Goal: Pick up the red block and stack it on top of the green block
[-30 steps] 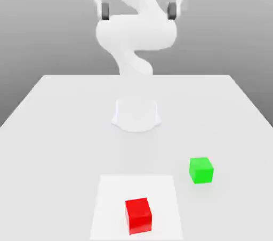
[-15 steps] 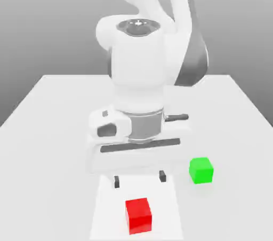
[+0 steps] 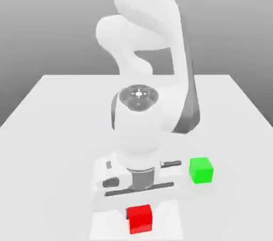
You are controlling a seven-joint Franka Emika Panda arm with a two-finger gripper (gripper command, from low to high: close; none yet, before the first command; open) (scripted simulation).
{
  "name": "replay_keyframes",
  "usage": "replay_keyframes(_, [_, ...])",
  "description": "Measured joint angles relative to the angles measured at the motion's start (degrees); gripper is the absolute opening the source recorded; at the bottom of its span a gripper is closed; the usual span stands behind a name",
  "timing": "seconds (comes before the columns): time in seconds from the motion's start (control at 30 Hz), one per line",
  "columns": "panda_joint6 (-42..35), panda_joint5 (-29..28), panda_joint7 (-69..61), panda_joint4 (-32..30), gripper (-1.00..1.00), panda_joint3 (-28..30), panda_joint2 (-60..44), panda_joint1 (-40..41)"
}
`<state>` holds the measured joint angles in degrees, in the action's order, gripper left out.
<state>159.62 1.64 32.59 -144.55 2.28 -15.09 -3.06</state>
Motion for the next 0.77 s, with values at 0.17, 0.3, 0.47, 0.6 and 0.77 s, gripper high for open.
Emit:
replay_keyframes(0.17, [-4.8, 0.9, 1.7, -5.3, -1.0, -3.6, 10.2, -3.7])
replay_keyframes(0.3, [-5.7, 2.9, 4.0, -12.7, -1.0, -7.7, 18.5, -12.6])
replay_keyframes(0.47, [-5.2, 3.5, 7.7, -20.8, -1.0, -12.9, 26.2, -17.8])
replay_keyframes(0.6, [1.7, 0.3, 10.4, -21.4, -1.0, -13.9, 19.7, -17.2])
replay_keyframes(0.77, [7.3, -3.2, 12.9, -21.2, 1.0, -13.0, 13.9, -17.2])
